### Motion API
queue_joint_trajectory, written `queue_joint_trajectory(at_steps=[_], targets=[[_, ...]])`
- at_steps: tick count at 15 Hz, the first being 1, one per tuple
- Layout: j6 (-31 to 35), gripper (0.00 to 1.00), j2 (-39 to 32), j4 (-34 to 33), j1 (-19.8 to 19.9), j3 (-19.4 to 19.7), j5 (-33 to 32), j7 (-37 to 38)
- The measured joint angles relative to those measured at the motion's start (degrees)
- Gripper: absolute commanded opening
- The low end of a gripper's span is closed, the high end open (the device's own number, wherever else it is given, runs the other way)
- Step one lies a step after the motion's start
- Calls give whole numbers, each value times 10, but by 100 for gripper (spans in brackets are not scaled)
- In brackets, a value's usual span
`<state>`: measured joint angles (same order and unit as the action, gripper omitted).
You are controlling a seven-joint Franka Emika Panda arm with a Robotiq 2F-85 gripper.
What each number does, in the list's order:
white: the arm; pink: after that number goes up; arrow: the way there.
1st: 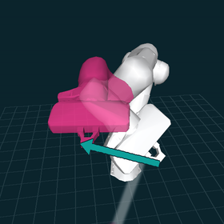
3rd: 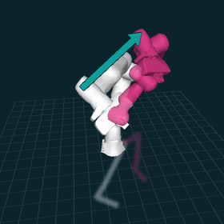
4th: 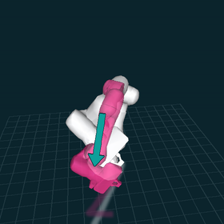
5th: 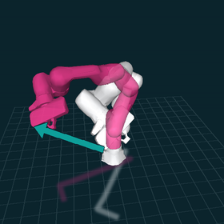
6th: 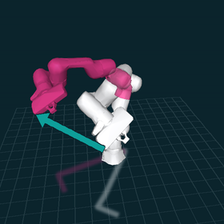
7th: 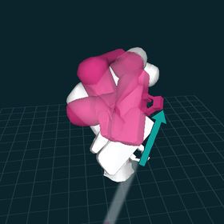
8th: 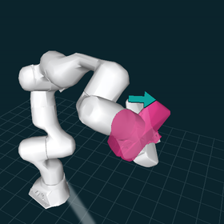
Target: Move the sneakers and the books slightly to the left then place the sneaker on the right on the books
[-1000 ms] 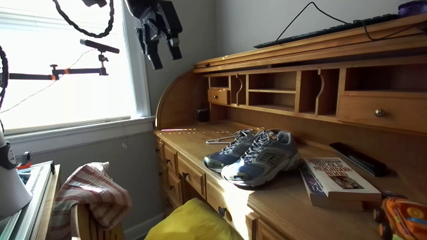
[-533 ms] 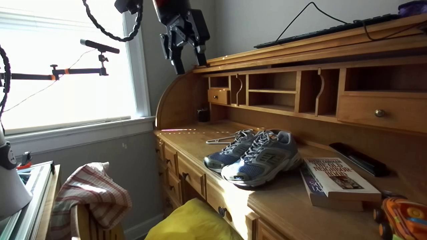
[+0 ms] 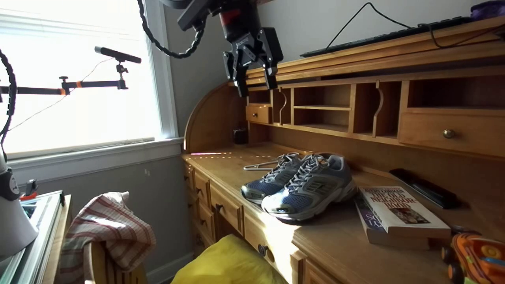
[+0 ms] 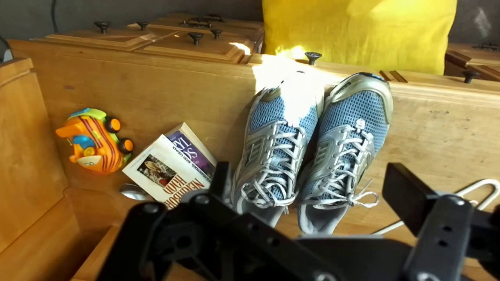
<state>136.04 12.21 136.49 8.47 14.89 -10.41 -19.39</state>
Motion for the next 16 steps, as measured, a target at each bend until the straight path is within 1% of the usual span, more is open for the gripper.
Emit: queue_joint_trajectory(at_steps=[3, 10, 14, 16], targets=[[2, 100, -32, -21, 0, 0, 2, 7], [2, 100, -43, -35, 11, -3, 2, 32], [2, 100, -78, -67, 12, -6, 11, 43], [2, 100, -104, -90, 12, -9, 29, 43]])
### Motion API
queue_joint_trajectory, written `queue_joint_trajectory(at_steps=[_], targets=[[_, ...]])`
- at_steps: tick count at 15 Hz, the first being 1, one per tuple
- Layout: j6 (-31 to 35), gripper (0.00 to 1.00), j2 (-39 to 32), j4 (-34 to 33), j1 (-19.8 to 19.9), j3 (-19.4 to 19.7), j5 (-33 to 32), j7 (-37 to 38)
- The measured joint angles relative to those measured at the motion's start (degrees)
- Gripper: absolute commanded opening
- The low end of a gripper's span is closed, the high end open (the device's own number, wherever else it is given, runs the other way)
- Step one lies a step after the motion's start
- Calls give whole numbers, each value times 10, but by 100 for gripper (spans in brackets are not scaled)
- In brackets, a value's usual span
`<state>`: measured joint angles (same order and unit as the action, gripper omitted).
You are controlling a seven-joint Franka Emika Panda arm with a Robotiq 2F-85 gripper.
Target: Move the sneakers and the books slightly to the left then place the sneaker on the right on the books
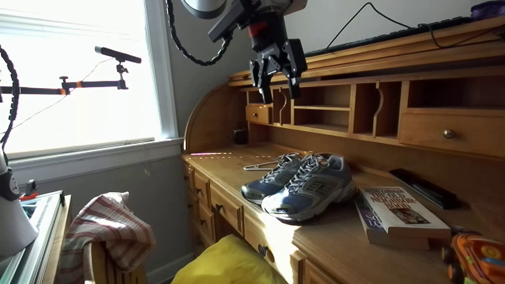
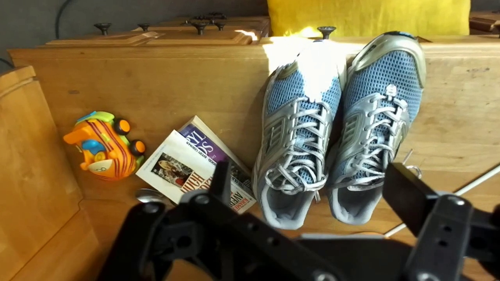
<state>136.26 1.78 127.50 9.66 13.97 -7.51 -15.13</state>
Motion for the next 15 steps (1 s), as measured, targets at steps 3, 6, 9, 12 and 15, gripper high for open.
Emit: queue_joint_trajectory(at_steps=[3, 6, 9, 12, 15], targets=[[0, 100, -47, -40, 0, -6, 28, -1], [0, 100, -92, -78, 1, -14, 44, -2], [5, 100, -129, -107, 4, -24, 46, -5], [26, 100, -162, -128, 7, -34, 46, -14], [53, 100, -192, -144, 9, -42, 46, -24]])
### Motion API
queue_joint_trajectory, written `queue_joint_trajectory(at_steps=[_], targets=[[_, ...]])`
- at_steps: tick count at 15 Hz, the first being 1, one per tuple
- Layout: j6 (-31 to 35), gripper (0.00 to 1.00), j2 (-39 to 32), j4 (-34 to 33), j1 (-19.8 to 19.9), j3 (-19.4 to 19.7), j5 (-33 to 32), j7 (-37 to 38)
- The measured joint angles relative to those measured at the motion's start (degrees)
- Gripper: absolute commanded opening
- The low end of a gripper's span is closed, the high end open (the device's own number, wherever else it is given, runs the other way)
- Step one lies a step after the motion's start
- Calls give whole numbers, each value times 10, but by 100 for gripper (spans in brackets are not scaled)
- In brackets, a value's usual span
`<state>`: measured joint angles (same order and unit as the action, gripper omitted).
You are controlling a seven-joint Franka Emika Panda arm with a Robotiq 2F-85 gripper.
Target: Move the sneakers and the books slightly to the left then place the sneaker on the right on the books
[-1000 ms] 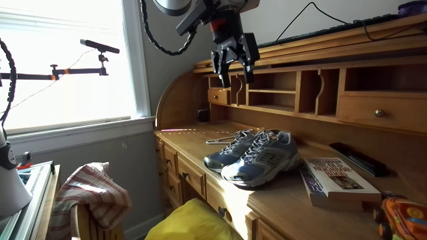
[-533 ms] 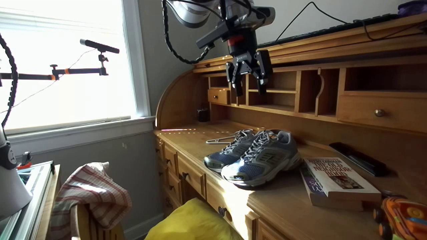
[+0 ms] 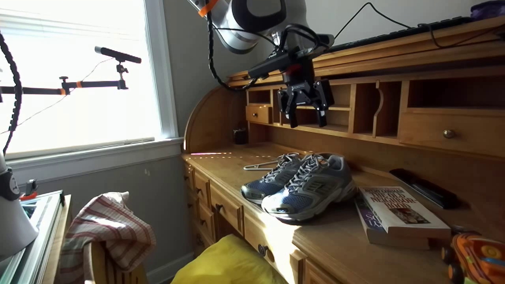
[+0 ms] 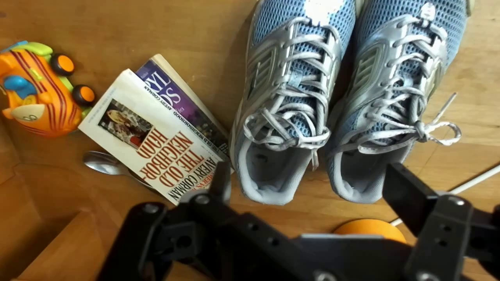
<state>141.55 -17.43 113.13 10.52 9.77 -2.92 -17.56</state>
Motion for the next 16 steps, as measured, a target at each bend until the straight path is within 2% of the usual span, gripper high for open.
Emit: queue_joint_trajectory(at_steps=[11, 16], targets=[[62, 100, -92, -40, 14, -30, -4, -53], [112, 100, -121, -48, 30, -48, -2, -55]])
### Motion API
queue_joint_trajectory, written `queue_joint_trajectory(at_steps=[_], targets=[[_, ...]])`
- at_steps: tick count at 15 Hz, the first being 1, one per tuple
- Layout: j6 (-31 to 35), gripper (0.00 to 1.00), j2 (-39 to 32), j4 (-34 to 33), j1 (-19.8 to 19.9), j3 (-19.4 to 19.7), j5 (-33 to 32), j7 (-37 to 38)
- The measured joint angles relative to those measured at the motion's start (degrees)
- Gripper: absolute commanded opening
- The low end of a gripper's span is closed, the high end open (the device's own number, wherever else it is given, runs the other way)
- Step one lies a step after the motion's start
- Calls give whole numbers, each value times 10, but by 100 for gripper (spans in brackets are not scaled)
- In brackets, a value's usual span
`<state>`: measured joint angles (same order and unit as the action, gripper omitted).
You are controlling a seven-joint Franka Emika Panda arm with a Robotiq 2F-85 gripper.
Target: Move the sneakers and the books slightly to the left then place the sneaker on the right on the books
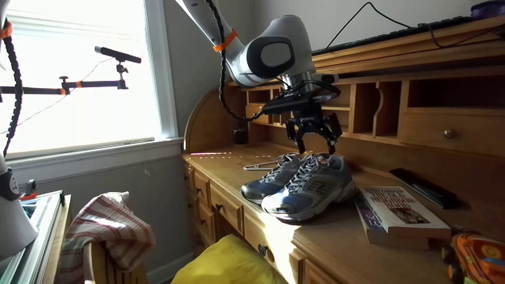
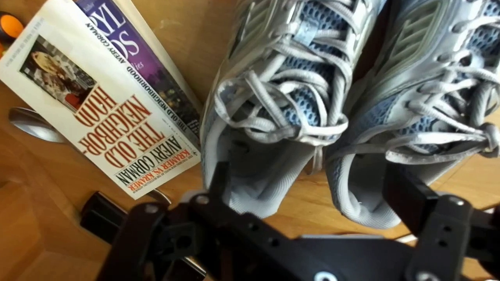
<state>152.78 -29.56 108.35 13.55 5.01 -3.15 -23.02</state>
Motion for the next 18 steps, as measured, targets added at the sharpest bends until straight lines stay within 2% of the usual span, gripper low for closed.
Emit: queue_joint_trajectory(at_steps=[6, 7, 8, 10, 14, 18], targets=[[38, 100, -25, -8, 26, -30, 12, 1], [39, 95, -28, -10, 31, -37, 17, 1], [39, 73, -32, -12, 34, -42, 19, 1], [39, 68, -39, -15, 39, -49, 21, 1], [34, 37, -54, -18, 41, -51, 21, 3], [-1, 7, -59, -24, 42, -54, 27, 9]])
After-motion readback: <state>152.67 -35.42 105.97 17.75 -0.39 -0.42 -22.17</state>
